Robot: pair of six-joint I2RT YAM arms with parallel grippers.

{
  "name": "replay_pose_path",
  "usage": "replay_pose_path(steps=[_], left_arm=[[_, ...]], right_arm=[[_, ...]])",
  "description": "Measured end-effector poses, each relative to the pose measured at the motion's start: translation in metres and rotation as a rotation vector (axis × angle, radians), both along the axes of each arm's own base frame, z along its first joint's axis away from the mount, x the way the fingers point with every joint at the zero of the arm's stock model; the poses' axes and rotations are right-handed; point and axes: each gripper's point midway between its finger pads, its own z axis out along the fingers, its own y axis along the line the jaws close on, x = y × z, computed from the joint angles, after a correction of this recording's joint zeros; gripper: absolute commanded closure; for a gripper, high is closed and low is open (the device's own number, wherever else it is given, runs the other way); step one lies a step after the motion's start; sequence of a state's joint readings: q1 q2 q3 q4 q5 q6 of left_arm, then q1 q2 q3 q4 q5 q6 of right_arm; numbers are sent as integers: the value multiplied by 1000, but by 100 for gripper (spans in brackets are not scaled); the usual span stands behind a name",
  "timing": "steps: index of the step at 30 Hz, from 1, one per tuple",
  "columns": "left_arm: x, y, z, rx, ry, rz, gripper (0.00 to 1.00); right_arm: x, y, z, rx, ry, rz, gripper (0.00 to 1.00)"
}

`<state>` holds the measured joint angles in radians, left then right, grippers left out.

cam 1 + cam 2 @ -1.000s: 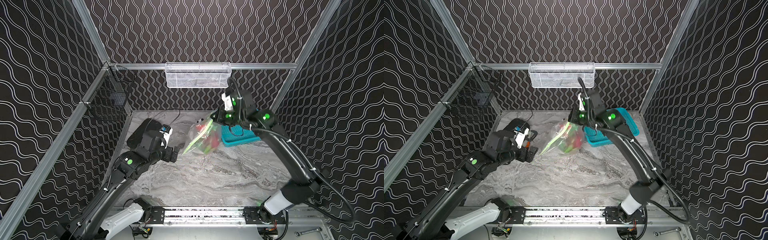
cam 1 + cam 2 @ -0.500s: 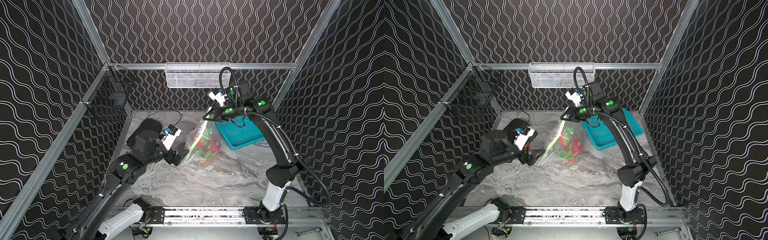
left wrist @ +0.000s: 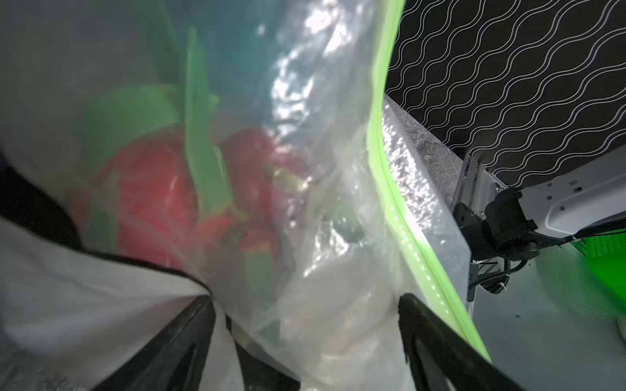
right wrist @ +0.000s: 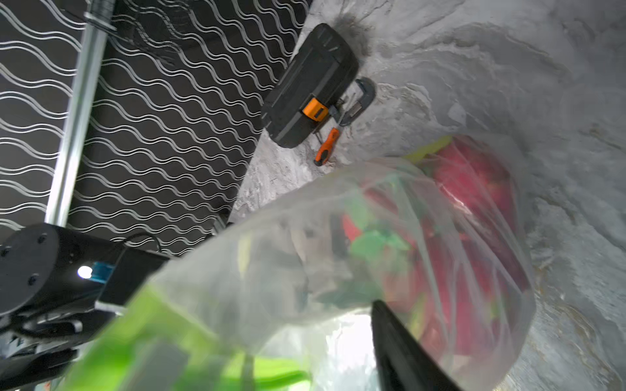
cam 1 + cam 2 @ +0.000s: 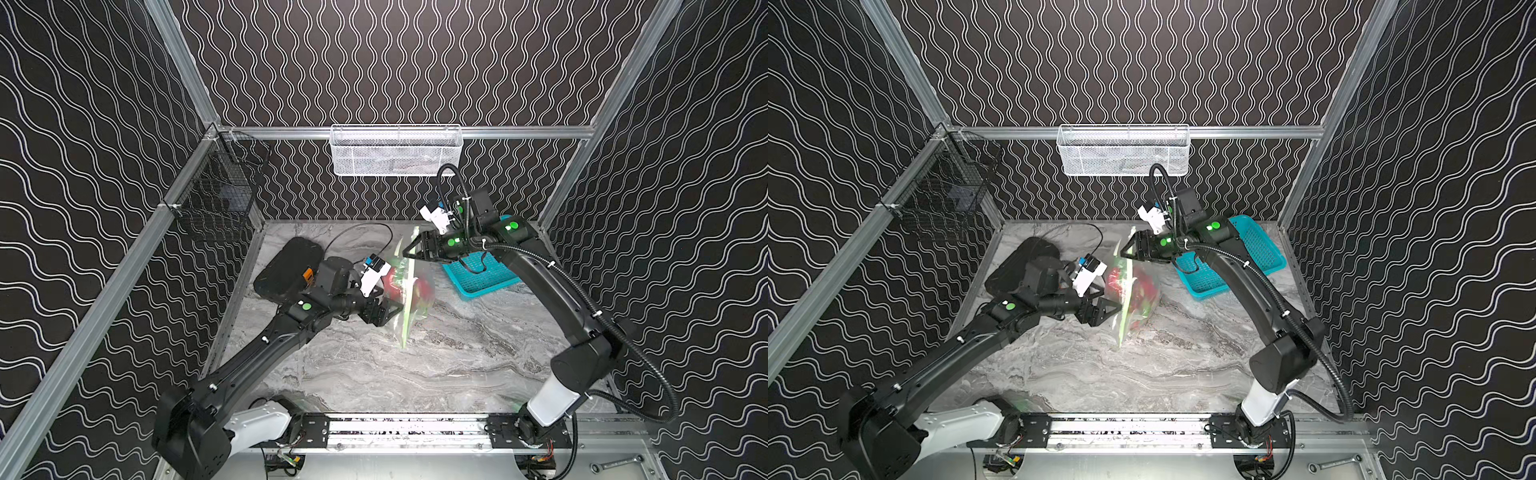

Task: Open the zip-top bag and take out the dragon fruit
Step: Pick up the zipper food storage bag at the center of the board.

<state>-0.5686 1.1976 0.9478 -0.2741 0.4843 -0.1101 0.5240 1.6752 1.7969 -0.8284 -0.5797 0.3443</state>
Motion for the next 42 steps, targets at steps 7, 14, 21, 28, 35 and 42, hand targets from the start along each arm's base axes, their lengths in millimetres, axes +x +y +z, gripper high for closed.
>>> replay_pose_path(steps=[7, 14, 21, 28, 35, 42], left_arm=[[13, -16, -7, -46, 5, -22, 11], [14, -20, -1, -71, -7, -22, 11], [10, -10, 21, -67, -52, 7, 10], [-1, 37, 82, -43, -217, 111, 9], [-23, 74, 113, 17, -310, 151, 9], [-39, 84, 112, 83, -344, 114, 9]], right_arm=[[8, -1, -16, -18, -16, -83, 36], [28, -8, -4, -111, -107, -229, 86], [54, -7, 10, -190, -164, -302, 100], [36, 31, 76, -252, -479, -71, 100], [-17, 60, 98, -347, -814, 302, 100], [-55, 24, 69, -520, -971, 582, 100]])
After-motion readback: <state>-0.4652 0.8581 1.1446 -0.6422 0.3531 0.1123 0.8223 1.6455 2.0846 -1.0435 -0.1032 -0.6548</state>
